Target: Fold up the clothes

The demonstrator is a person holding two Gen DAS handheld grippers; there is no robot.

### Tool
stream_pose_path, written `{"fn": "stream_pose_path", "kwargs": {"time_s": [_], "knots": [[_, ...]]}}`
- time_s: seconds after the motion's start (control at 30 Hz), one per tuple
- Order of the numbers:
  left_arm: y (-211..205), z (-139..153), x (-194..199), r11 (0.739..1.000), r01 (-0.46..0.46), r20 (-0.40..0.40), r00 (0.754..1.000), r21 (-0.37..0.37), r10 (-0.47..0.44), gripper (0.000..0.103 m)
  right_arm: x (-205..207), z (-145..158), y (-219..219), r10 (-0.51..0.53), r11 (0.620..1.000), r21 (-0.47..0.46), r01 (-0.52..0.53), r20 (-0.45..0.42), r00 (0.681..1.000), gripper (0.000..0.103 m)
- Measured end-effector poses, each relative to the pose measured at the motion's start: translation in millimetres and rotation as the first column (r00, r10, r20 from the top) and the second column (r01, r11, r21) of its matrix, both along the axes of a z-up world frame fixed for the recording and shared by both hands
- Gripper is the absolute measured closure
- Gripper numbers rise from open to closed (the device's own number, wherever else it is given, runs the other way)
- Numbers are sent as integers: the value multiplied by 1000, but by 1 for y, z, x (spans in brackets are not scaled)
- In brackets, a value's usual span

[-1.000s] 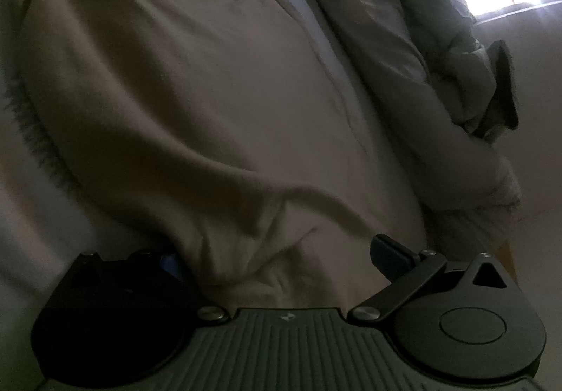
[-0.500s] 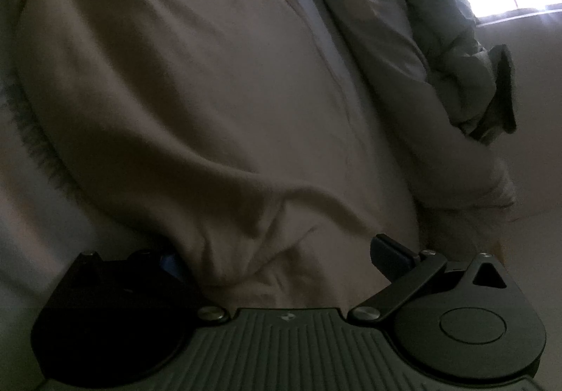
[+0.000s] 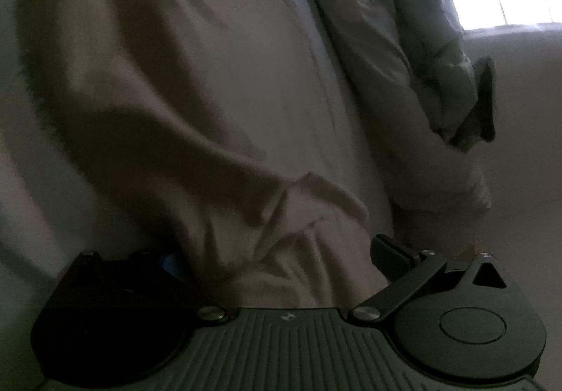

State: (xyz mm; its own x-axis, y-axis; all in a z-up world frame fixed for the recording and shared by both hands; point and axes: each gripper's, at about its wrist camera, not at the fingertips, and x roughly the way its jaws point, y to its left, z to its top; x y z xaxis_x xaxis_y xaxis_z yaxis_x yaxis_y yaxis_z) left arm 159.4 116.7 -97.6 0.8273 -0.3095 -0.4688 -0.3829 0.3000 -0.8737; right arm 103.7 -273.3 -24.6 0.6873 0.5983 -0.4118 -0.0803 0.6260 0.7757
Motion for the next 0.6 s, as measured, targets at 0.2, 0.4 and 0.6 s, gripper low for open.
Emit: {"fn": "stream_pose_path", "kwargs": {"time_s": [0.2, 0.4, 0.6], "knots": [[-11, -7, -4, 998, -47, 41, 998, -50, 49, 0, -24, 15, -8, -27, 999, 23, 27, -9, 1000, 94], [-6, -13, -7, 987, -91, 84, 991, -135, 103, 1, -53, 10, -15, -60, 998, -3, 60, -68, 996, 94], [-12, -13, -18, 992, -26, 43, 999, -120, 32, 87, -82, 5, -21, -94, 995, -33, 90, -125, 988, 94]]}}
